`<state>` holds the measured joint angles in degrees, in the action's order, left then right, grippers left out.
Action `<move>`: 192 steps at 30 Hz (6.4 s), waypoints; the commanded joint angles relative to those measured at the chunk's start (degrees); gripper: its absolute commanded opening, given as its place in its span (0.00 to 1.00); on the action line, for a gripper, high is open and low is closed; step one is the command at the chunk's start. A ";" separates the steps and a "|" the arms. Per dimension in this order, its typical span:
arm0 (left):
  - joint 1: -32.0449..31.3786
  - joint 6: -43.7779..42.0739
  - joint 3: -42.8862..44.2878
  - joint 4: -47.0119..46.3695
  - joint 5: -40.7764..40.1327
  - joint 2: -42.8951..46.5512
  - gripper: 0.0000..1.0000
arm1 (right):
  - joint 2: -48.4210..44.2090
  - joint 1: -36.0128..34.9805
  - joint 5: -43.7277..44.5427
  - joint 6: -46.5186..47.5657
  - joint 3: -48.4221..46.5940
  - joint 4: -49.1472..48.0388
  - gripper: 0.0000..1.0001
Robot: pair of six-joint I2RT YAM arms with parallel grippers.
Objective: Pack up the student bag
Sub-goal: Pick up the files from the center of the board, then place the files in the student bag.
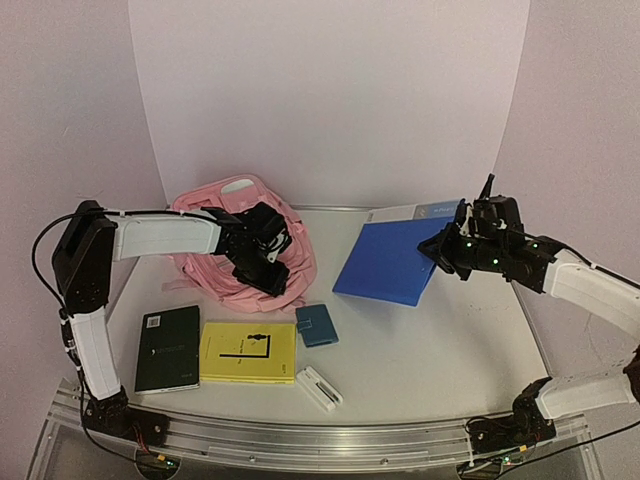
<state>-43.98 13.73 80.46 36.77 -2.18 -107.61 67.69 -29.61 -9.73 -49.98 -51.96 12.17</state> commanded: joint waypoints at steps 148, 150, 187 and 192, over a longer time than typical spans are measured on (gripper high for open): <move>4.08 18.78 12.48 -17.91 34.76 12.95 0.00 | 46.22 -15.88 10.28 -30.89 -13.66 -50.76 0.00; 3.89 18.88 12.87 -17.88 35.34 12.15 0.00 | 48.46 -15.84 10.21 -30.09 -15.91 -49.88 0.00; 2.41 22.39 15.53 -20.21 27.55 4.69 0.00 | 19.59 -15.86 19.28 -7.27 2.93 -20.52 0.81; 2.41 22.79 15.25 -19.77 28.15 4.69 0.00 | 25.10 -15.89 20.80 0.16 -3.07 -13.12 0.79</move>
<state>-41.69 36.05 91.88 21.94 25.62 -103.50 88.63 -45.65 8.16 -57.93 -49.91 -8.94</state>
